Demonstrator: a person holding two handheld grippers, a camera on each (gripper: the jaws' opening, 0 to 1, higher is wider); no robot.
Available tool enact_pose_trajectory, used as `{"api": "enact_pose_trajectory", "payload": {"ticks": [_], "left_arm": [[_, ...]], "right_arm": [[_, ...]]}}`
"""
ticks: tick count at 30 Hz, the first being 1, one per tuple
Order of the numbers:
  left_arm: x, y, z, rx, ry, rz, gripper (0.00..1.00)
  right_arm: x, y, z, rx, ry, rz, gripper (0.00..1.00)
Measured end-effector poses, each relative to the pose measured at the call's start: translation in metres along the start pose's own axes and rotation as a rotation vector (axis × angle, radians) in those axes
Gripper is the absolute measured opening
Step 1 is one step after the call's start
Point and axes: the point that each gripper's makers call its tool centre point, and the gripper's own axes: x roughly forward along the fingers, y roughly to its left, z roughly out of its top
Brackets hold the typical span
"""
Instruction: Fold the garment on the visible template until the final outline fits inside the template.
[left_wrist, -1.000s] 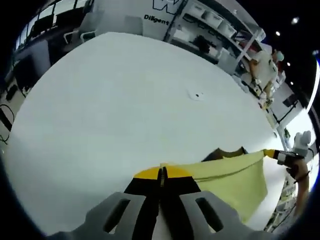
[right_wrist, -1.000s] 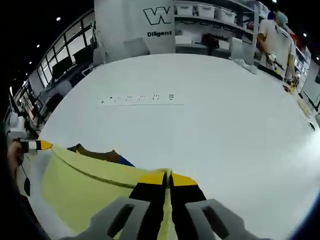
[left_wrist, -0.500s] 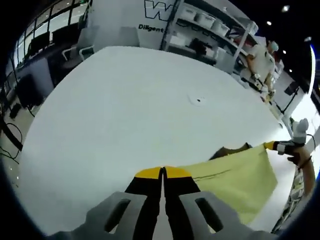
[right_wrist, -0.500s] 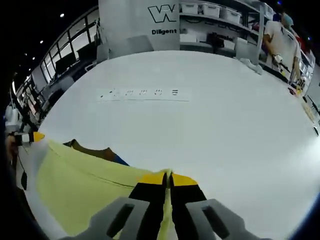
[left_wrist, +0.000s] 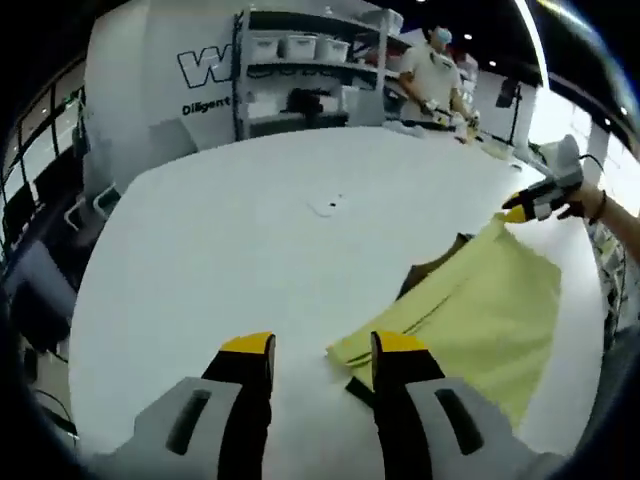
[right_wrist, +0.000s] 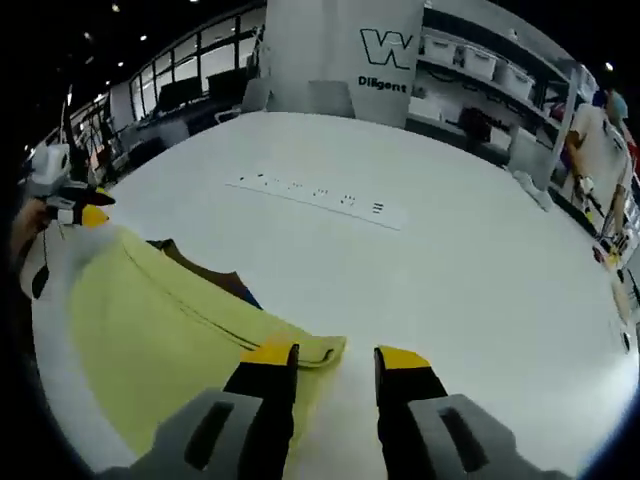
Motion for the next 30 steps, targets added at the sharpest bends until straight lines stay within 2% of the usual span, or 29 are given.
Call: {"api": "enact_pose_trajectory", "payload": {"ticks": [4, 6, 10, 11, 13, 14, 16, 18, 20, 23, 26, 28, 29, 30], "left_arm": [[0.005, -0.004, -0.006, 0.141, 0.019, -0.013, 0.35], [0.008, -0.011, -0.010, 0.185, 0.035, -0.049, 0.36], [0.009, -0.015, -0.008, 0.189, 0.023, -0.059, 0.40], [0.009, -0.018, -0.007, 0.204, 0.013, -0.070, 0.40], [0.015, -0.021, -0.013, 0.262, 0.035, -0.091, 0.41], [0.018, -0.029, -0.016, 0.287, 0.043, -0.136, 0.42], [0.022, -0.026, -0.020, 0.299, 0.055, -0.123, 0.39], [0.026, -0.019, -0.025, 0.321, 0.081, -0.105, 0.32], [0.027, -0.017, -0.025, 0.315, 0.074, -0.109, 0.27], [0.029, -0.014, -0.022, 0.312, 0.066, -0.091, 0.25], [0.031, -0.014, -0.019, 0.329, 0.054, -0.085, 0.18], [0.033, -0.016, -0.019, 0.331, 0.055, -0.096, 0.12], [0.034, -0.016, -0.019, 0.329, 0.062, -0.095, 0.09], [0.034, -0.016, -0.019, 0.327, 0.064, -0.095, 0.08]], "right_arm": [[0.001, 0.008, 0.000, -0.127, -0.011, 0.033, 0.35], [0.001, 0.009, 0.003, -0.186, -0.027, 0.028, 0.36], [0.002, 0.009, 0.003, -0.231, -0.028, 0.028, 0.35], [0.002, 0.011, 0.003, -0.245, -0.030, 0.038, 0.35], [0.006, 0.014, 0.000, -0.279, -0.029, 0.060, 0.35], [0.008, 0.015, 0.000, -0.348, -0.028, 0.076, 0.35], [0.011, 0.010, 0.000, -0.396, -0.035, 0.053, 0.35], [0.011, 0.009, 0.001, -0.473, -0.040, 0.065, 0.35], [0.012, 0.009, 0.001, -0.491, -0.044, 0.069, 0.35], [0.013, 0.009, -0.002, -0.557, -0.031, 0.068, 0.36], [0.014, 0.005, -0.003, -0.628, -0.021, 0.039, 0.30], [0.014, 0.006, -0.003, -0.661, -0.016, 0.038, 0.19], [0.014, 0.006, -0.003, -0.674, -0.017, 0.035, 0.07], [0.014, 0.005, -0.003, -0.664, -0.011, 0.036, 0.00]]}}
